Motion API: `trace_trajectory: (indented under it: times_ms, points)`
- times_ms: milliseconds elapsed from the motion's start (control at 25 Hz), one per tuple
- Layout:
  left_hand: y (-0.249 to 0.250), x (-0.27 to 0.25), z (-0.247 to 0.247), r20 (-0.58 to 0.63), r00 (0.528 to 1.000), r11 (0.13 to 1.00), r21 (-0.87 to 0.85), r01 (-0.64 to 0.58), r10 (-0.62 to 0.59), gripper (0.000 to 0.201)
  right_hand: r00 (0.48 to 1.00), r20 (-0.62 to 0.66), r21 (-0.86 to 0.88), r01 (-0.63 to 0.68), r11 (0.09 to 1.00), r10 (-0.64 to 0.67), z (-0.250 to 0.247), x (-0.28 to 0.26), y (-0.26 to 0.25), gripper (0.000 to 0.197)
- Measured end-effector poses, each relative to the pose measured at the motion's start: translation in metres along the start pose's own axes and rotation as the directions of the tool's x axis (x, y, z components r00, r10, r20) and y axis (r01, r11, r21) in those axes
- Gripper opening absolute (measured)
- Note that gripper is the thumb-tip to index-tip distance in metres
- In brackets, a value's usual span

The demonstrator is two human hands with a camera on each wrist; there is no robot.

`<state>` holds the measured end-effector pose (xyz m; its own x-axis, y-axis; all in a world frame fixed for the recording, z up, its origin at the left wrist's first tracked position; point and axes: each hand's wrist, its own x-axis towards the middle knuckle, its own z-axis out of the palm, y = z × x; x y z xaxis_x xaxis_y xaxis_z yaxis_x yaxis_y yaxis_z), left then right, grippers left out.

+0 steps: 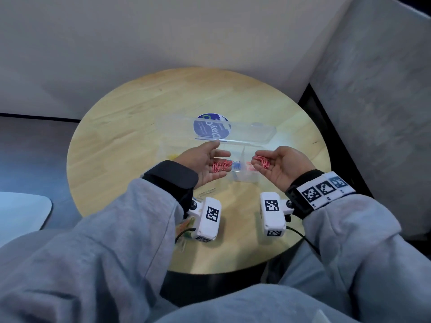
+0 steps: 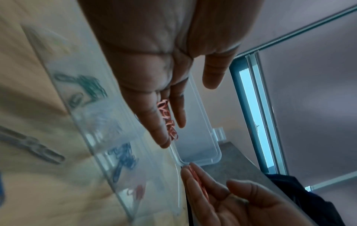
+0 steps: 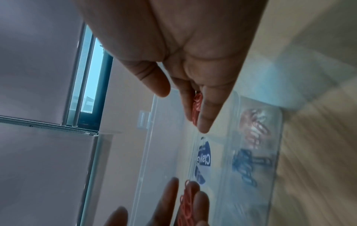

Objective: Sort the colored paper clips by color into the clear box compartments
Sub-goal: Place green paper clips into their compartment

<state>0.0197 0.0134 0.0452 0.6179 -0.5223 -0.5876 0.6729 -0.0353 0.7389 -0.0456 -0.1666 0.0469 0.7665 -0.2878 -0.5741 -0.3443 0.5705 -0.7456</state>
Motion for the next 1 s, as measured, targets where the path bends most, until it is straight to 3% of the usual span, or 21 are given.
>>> trace_trajectory:
  times_ms: [120,320,480,680,840,1000]
  points:
    - [0.004,0.019,0.030,0.005,1.000,0.999,0.029,0.029,-0.029,0.039,1.000,-0.029,-0.021,-0.012,1.000,0.011,-0.011,0.010,-0.010,0.021]
    - [0.008,0.041,0.061,-0.030,0.999,0.998,0.051,0.038,-0.037,0.038,0.994,0.067,-0.017,-0.080,0.997,0.081,-0.014,0.014,-0.018,0.020]
    - [0.008,0.044,0.066,-0.037,0.999,0.995,0.102,-0.004,0.008,0.037,0.999,0.032,-0.122,-0.033,0.992,0.038,-0.016,0.012,-0.018,0.019]
    - [0.014,0.023,0.043,-0.058,0.994,0.980,0.180,-0.081,0.093,0.020,0.997,0.039,-0.287,0.070,0.955,-0.062,-0.010,-0.002,-0.011,0.021]
    - [0.009,-0.006,0.008,-0.119,0.978,0.915,0.388,-0.111,0.170,0.015,0.992,0.102,-0.438,0.109,0.892,-0.071,0.005,-0.016,0.001,0.021]
    - [-0.001,-0.026,-0.039,-0.243,0.917,0.810,0.572,-0.127,0.315,0.018,0.986,0.160,-0.580,0.139,0.803,-0.054,0.016,-0.019,0.022,0.020]
